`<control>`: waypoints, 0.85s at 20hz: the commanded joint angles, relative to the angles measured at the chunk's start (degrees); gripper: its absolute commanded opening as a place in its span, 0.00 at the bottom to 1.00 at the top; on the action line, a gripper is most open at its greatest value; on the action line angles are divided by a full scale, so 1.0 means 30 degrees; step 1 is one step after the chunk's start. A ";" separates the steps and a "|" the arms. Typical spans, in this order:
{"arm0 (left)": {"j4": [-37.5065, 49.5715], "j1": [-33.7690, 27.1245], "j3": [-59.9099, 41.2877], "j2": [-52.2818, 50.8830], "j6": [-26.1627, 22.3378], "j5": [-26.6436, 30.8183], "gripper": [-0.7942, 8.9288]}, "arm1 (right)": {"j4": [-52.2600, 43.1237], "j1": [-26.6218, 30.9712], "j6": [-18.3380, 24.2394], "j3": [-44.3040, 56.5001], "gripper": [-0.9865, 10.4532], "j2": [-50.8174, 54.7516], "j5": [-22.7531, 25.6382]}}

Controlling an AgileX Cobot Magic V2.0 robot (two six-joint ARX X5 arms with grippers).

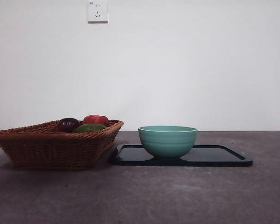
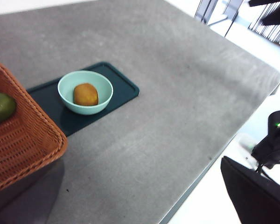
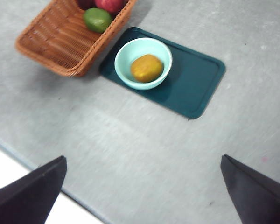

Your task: Pick up the wifruite, put it on the bowl, pick up the plate, put it on desk

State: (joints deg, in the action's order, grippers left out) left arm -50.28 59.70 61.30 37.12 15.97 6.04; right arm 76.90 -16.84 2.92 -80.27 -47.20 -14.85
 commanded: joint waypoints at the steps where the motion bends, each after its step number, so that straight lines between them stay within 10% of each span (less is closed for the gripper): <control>1: 0.0539 0.0175 0.0197 0.1049 -0.0066 0.0051 0.70 | 0.1362 -0.0095 -0.0561 0.1297 0.58 0.2317 -0.0627; 17: -0.0299 -0.0656 0.5020 0.9311 0.0342 0.0051 0.70 | 0.0430 -0.0087 -0.1749 0.5523 0.58 0.8437 -0.0554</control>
State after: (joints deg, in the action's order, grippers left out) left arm -51.33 57.10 75.11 64.10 16.29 6.04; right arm 76.53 -16.84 -1.39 -63.20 -21.85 -16.49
